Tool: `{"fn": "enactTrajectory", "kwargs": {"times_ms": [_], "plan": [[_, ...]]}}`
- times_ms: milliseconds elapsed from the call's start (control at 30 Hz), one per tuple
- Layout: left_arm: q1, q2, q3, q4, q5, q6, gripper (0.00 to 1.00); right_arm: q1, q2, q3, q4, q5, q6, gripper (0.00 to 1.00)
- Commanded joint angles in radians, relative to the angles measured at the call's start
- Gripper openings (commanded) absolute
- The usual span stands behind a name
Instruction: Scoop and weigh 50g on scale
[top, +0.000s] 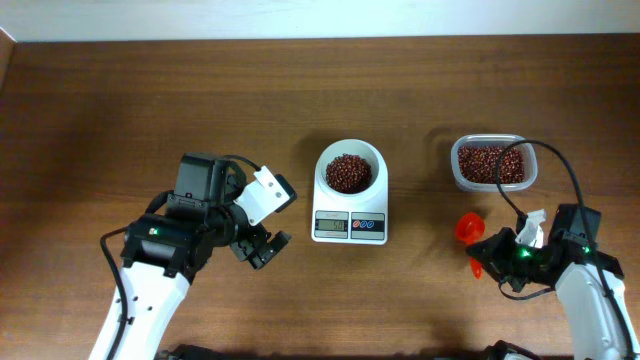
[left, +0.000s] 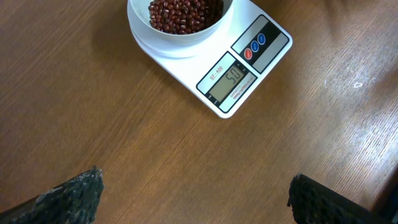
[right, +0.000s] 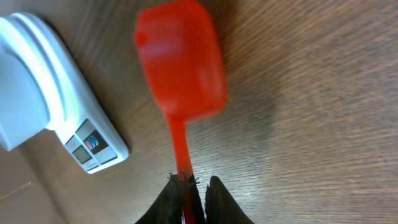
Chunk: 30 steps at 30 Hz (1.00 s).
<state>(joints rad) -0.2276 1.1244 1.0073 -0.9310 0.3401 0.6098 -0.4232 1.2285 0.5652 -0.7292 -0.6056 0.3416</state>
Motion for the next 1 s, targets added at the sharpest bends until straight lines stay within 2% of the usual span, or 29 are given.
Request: {"fn": "enactTrajectory", "kwargs": {"times_ms": [0, 67, 133, 233, 267, 367, 467, 500, 533, 700, 800, 867, 967], "plan": [[0.003, -0.006, 0.008, 0.002, 0.000, 0.012, 0.99, -0.006, 0.002, -0.011, 0.001, 0.107, 0.000, 0.33], [0.003, -0.006, 0.008, 0.002, 0.000, 0.012, 0.99, -0.006, 0.002, -0.011, 0.000, 0.121, 0.000, 0.44], [0.003, -0.006, 0.008, 0.002, 0.000, 0.012, 0.99, -0.006, 0.002, -0.011, -0.015, 0.122, 0.000, 0.50], [0.003, -0.006, 0.008, 0.002, 0.000, 0.012, 0.99, -0.006, 0.002, -0.011, -0.039, 0.153, 0.012, 0.50], [0.003, -0.006, 0.008, 0.002, 0.000, 0.012, 0.99, -0.006, 0.002, -0.011, -0.056, 0.194, 0.049, 0.57], [0.003, -0.006, 0.008, 0.002, 0.000, 0.012, 0.99, -0.006, 0.002, -0.011, -0.077, 0.214, 0.122, 0.66], [0.003, -0.006, 0.008, 0.002, 0.000, 0.012, 0.99, -0.006, 0.002, -0.011, -0.098, 0.217, 0.227, 0.84], [0.003, -0.006, 0.008, 0.002, 0.000, 0.012, 0.99, -0.006, 0.002, -0.011, -0.098, 0.218, 0.240, 0.94], [0.003, -0.006, 0.008, 0.002, 0.000, 0.012, 0.99, -0.006, 0.002, -0.011, -0.097, 0.218, 0.243, 0.99], [0.003, -0.006, 0.008, 0.002, 0.000, 0.012, 0.99, -0.006, -0.042, 0.035, -0.154, 0.225, 0.205, 0.99], [0.003, -0.006, 0.008, 0.002, 0.000, 0.012, 0.99, -0.006, -0.135, 0.252, -0.351, 0.225, 0.100, 0.99], [0.003, -0.006, 0.008, 0.002, 0.000, 0.012, 0.99, -0.006, -0.192, 0.389, -0.465, 0.213, 0.084, 0.99], [0.003, -0.006, 0.008, 0.002, 0.000, 0.012, 0.99, -0.006, -0.228, 0.432, -0.484, 0.192, 0.084, 0.99]]}}
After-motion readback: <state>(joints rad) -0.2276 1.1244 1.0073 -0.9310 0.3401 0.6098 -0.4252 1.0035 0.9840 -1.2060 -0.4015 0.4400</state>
